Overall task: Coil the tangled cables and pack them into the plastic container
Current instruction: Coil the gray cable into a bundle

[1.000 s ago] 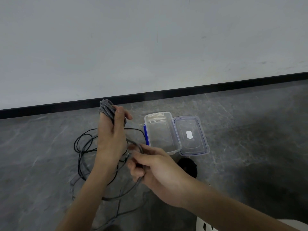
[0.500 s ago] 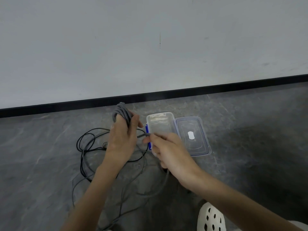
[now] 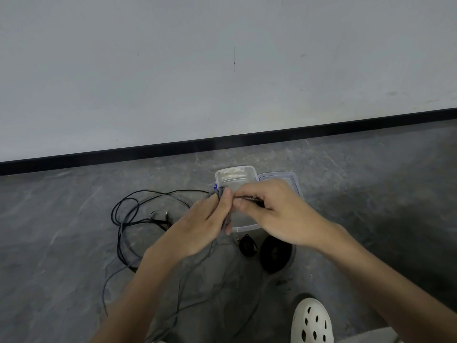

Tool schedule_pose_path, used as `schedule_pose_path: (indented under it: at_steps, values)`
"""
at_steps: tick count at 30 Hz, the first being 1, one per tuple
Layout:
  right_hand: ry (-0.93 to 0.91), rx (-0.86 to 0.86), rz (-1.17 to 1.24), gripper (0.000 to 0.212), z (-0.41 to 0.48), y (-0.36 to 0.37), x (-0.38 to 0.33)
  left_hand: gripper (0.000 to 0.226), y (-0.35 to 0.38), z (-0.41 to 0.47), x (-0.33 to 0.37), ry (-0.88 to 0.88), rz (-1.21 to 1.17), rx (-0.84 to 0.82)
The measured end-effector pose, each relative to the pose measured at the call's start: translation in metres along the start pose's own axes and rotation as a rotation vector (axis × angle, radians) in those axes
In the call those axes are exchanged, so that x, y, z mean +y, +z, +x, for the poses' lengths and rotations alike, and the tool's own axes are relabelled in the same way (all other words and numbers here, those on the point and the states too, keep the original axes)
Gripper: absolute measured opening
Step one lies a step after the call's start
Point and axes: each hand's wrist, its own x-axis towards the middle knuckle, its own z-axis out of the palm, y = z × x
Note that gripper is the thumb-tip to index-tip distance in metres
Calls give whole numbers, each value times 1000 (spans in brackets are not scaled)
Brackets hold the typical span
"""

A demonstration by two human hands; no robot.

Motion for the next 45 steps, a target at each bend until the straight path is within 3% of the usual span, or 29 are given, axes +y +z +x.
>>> schedule_pose_path:
  at_steps: [2, 7, 10, 16, 22, 26, 31, 34, 39, 45]
  values:
    - [-31, 56, -18, 15, 1, -2, 4, 75, -1, -1, -1, 32, 2, -87]
    - [-147, 180, 29, 5, 8, -7, 15, 45, 0, -3, 2, 16, -18, -283]
    - [-206, 243, -13, 12, 13, -9, 21, 43, -2, -4, 7, 24, -109, -301]
    - [-372, 348, -435, 37, 13, -8, 27, 38, -8, -5, 12, 108, -440, -308]
    - [-369, 392, -448, 49, 13, -8, 32, 30, -9, -8, 13, 150, -766, -373]
    - [-292, 308, -313, 41, 14, -6, 33, 34, -8, -6, 9, 126, -715, -337]
    - [36, 69, 248, 27, 18, -14, 32, 37, -10, -1, 5, 61, -564, -221]
    - [167, 35, 437, 21, 16, -22, 34, 38, -12, 0, 4, 34, -447, -116]
    - [295, -44, 638, 22, 13, -28, 35, 39, -14, 2, 3, -42, -373, 40]
    - [320, -291, 890, 19, 6, -36, 34, 46, -16, 5, -3, -108, -395, 172]
